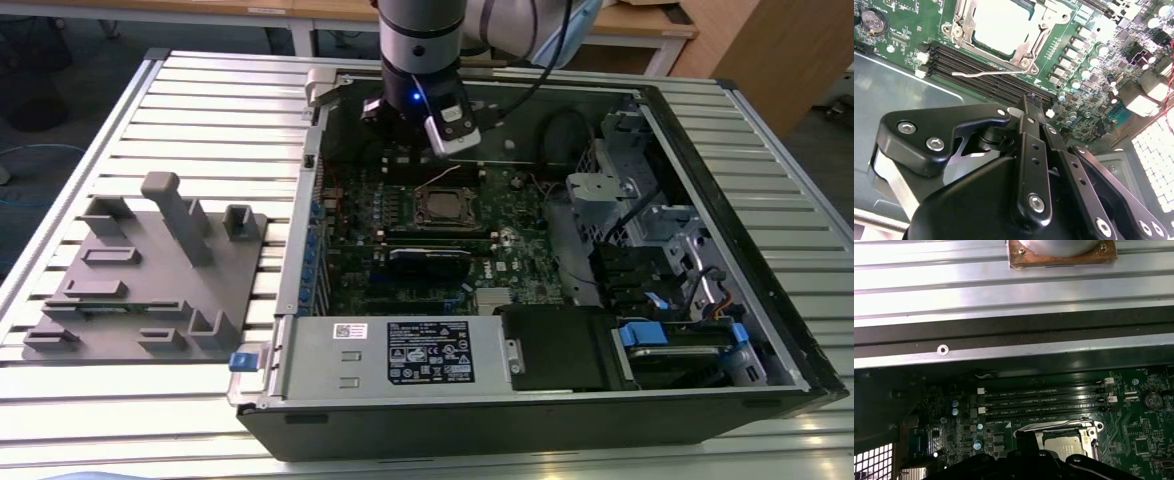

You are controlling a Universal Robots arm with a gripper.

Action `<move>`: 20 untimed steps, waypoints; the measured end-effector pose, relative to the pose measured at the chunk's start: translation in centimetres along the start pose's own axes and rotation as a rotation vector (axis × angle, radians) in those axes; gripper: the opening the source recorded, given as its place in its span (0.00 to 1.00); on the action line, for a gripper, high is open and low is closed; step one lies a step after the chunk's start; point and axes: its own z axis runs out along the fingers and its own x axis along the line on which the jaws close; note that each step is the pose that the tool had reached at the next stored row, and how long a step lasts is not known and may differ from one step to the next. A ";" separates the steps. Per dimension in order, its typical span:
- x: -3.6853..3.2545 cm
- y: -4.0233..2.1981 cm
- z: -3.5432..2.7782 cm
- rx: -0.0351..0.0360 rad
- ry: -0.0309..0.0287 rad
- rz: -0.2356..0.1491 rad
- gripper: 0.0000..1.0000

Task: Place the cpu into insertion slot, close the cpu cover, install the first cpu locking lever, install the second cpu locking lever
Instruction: 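Install the first cpu locking lever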

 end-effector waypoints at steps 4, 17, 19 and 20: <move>-0.31 0.07 0.07 0.0001 0.0000 0.000 0.10; -0.74 0.15 0.15 0.0001 0.0000 0.000 0.10; -0.83 0.16 0.16 0.0001 0.0000 0.000 0.10; -0.90 0.17 0.16 0.0002 0.0000 0.000 0.10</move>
